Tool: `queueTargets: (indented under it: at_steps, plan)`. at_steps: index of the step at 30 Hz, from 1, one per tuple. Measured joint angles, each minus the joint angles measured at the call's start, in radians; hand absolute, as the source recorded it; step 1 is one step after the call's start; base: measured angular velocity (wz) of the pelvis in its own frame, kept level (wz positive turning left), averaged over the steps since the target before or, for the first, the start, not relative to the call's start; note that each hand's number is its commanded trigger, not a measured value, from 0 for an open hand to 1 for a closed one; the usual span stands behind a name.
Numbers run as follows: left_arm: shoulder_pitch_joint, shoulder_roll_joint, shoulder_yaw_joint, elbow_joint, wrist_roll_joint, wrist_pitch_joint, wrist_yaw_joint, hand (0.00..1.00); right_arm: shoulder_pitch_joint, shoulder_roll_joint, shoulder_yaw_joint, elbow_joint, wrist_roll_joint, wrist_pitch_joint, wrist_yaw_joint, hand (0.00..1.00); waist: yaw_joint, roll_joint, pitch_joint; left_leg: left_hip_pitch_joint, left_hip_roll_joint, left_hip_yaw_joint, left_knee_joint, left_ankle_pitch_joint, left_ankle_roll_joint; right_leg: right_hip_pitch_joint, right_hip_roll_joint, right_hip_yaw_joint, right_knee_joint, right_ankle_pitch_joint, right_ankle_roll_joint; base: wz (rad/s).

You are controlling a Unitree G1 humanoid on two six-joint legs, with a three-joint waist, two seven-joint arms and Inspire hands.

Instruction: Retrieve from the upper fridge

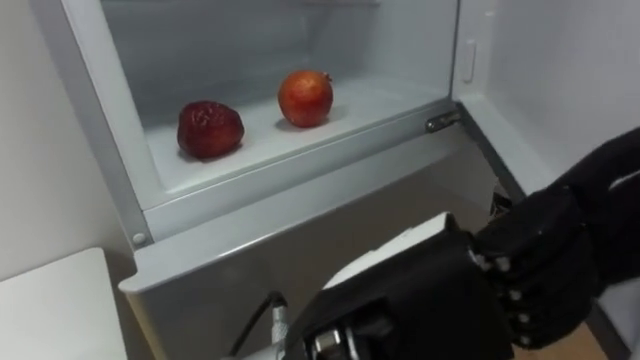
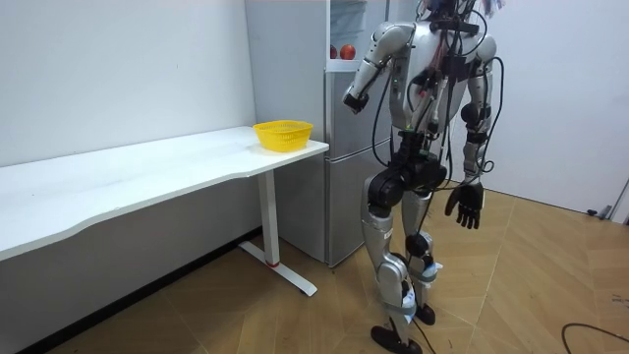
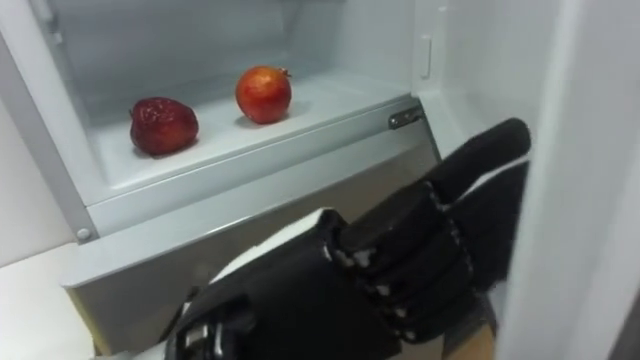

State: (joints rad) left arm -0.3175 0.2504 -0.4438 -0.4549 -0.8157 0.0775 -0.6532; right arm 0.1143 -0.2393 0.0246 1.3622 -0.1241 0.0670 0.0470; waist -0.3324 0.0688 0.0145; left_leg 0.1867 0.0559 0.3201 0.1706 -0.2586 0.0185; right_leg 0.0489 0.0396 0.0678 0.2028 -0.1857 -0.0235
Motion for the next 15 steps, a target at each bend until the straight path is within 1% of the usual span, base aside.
queueTargets:
  at_steps: [7, 9, 15]
  plan:
    - [-0.012, -0.004, -0.01, 0.008, -0.005, 0.003, -0.009, 0.0, -0.018, 0.0, 0.0, -0.002, -0.001, -0.001, -0.001, 0.0, -0.021, -0.001, 0.0001, -0.008, -0.001, 0.002, 0.0, 0.0, 0.0, -0.015, 0.001, 0.006, 0.002, 0.0, 0.0, -0.02]
    - [-0.022, -0.005, -0.022, 0.008, -0.006, 0.004, -0.009, 0.0, -0.018, -0.001, 0.0, -0.004, -0.001, -0.001, -0.002, 0.0, -0.021, -0.001, -0.0001, -0.008, -0.001, 0.002, 0.001, 0.0, 0.0, -0.017, 0.006, 0.007, 0.002, 0.0, 0.0, 0.0]
    - [-0.034, -0.006, -0.038, 0.008, -0.012, 0.004, -0.009, 0.0, -0.018, -0.001, 0.0, -0.009, 0.001, -0.001, -0.002, 0.0, -0.024, 0.0, -0.0008, -0.009, 0.001, 0.004, 0.001, 0.0, 0.0, -0.02, 0.01, 0.013, 0.003, 0.001, -0.001, -0.03]
